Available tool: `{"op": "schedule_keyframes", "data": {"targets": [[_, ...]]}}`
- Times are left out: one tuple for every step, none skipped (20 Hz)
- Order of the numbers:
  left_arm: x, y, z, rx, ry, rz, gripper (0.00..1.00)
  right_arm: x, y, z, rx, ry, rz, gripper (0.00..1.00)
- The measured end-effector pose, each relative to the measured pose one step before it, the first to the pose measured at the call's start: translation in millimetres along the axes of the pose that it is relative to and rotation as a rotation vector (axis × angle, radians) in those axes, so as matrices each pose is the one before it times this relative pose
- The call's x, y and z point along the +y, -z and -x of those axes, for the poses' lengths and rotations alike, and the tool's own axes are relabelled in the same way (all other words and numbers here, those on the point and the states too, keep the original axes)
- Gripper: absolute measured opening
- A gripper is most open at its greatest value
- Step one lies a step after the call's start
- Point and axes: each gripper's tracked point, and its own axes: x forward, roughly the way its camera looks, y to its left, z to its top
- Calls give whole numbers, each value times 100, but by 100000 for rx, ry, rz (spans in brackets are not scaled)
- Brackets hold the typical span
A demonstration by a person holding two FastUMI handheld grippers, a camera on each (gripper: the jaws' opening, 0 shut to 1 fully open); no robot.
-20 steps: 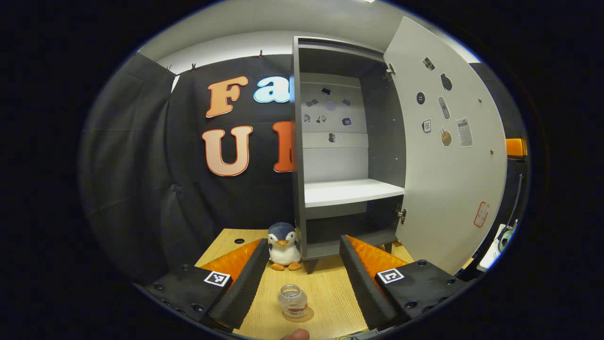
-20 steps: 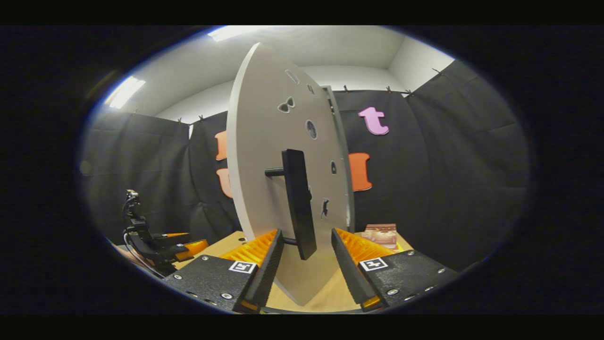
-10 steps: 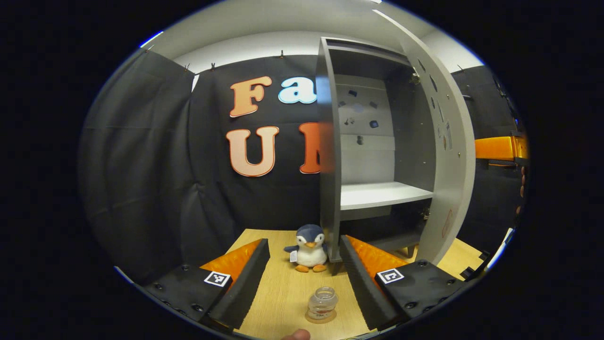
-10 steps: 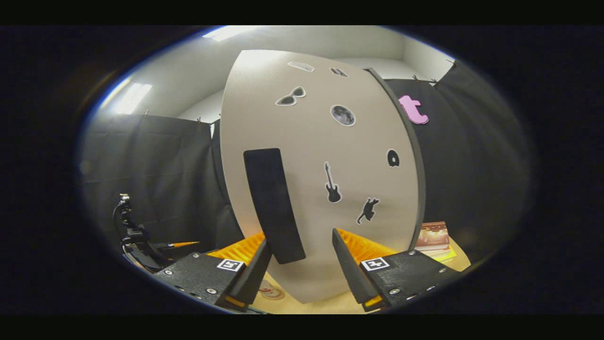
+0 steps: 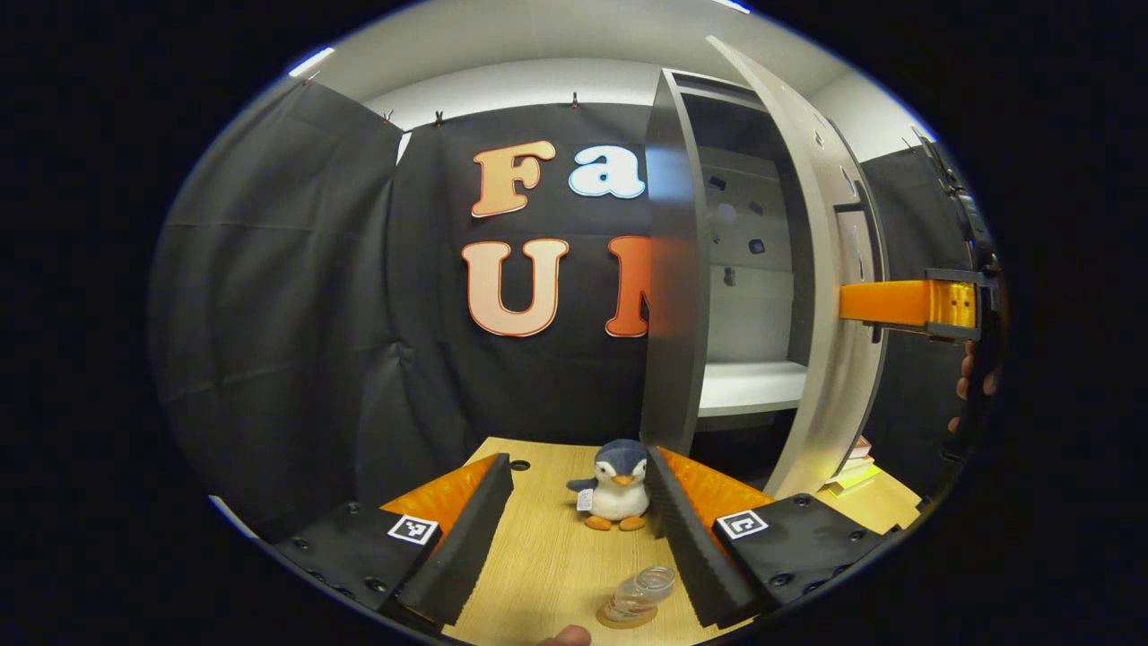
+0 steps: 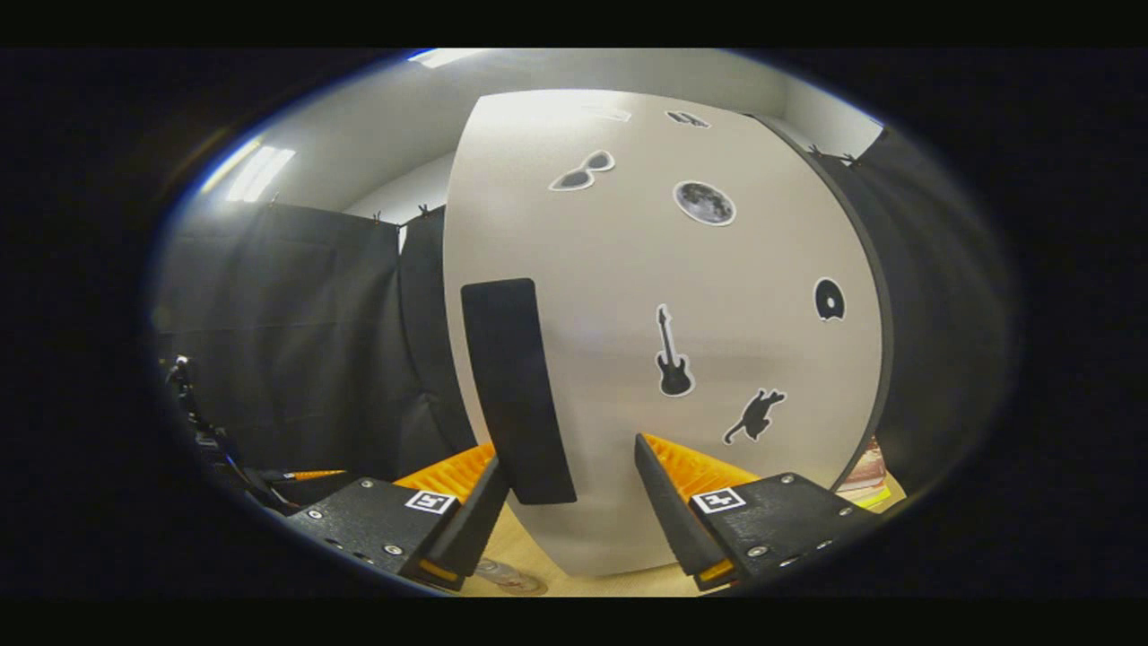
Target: Open the cabinet door with the right hand, grasp the bottle in the cabinet with the left hand and place it on the coaster, then close the cabinet door with the right hand.
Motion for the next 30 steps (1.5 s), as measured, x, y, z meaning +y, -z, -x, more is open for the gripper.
{"op": "schedule_keyframes", "data": {"targets": [[97,-7,-401,-255,156,223,95,244,-178,-161,-465,583,999,81],[82,-78,-308,-238,173,597,95,38,28,-302,-68,1136,115,82],[42,133,-481,370,345,811,97,59,-57,-102,-858,1562,619,82],[115,135,-328,549,291,627,97,30,83,-196,-440,1733,1072,83],[246,35,-468,168,317,792,95,41,-52,-108,-425,1557,1281,83],[87,-44,-439,245,166,584,95,-20,59,-196,-143,1377,1063,84],[293,82,-471,458,-153,276,97,-11,14,-108,-375,1379,706,84],[296,120,-445,285,197,255,97,-14,122,70,-495,977,309,84],[156,10,-404,116,-21,209,95,-77,15,53,-346,905,341,85],[101,-31,-428,-129,374,348,95,2,-55,121,-852,1038,376,86],[89,168,-363,194,211,-17,97,5,60,-227,-192,1100,209,86],[117,33,-409,98,132,-78,97,63,27,50,-444,887,436,87],[-82,-3,-284,-110,780,328,95,-53,29,-65,110,835,360,87],[-51,90,-249,357,258,180,95,6,10,8,-111,893,278,87],[-92,100,-283,247,812,275,99,26,51,-116,96,893,-35,87],[-57,-110,-380,-394,605,171,97,12,-36,-12,-93,712,40,87],[-35,-48,-233,-80,498,66,97,-20,85,-126,-61,700,226,87],[-49,76,-189,120,646,3,97,-20,-20,-47,14,590,264,88],[10,-59,-180,-336,529,195,95,15,127,84,661,803,-100,88],[-49,-102,-125,-68,412,-56,97,2,-125,27,-470,729,-87,88],[28,9,-124,61,466,-108,97,-75,47,-201,240,836,-4,88],[66,-6,-184,43,128,154,97,24,-77,-219,-496,870,210,88],[-177,177,-119,138,709,417,97,-85,67,-143,-170,1039,154,88],[-57,-31,-16,271,19,26,97,-9,25,69,-132,941,402,88],[-54,-112,143,-280,574,165,96,11,19,-110,81,579,503,87],[-258,-232,57,-197,682,275,95,36,37,-17,396,-25,87,88],[-199,29,-71,-8,543,410,96,81,192,85,1446,-729,-1683,88],[-491,-135,165,-34,959,607,97,108,303,631,2807,-975,-2991,88],[-468,-13,320,-135,426,205,97,-45,-42,757,1021,-938,-2823,89],[-365,-294,285,-156,-16,-105,97,-211,-287,1205,-577,-446,-1336,91]]}}
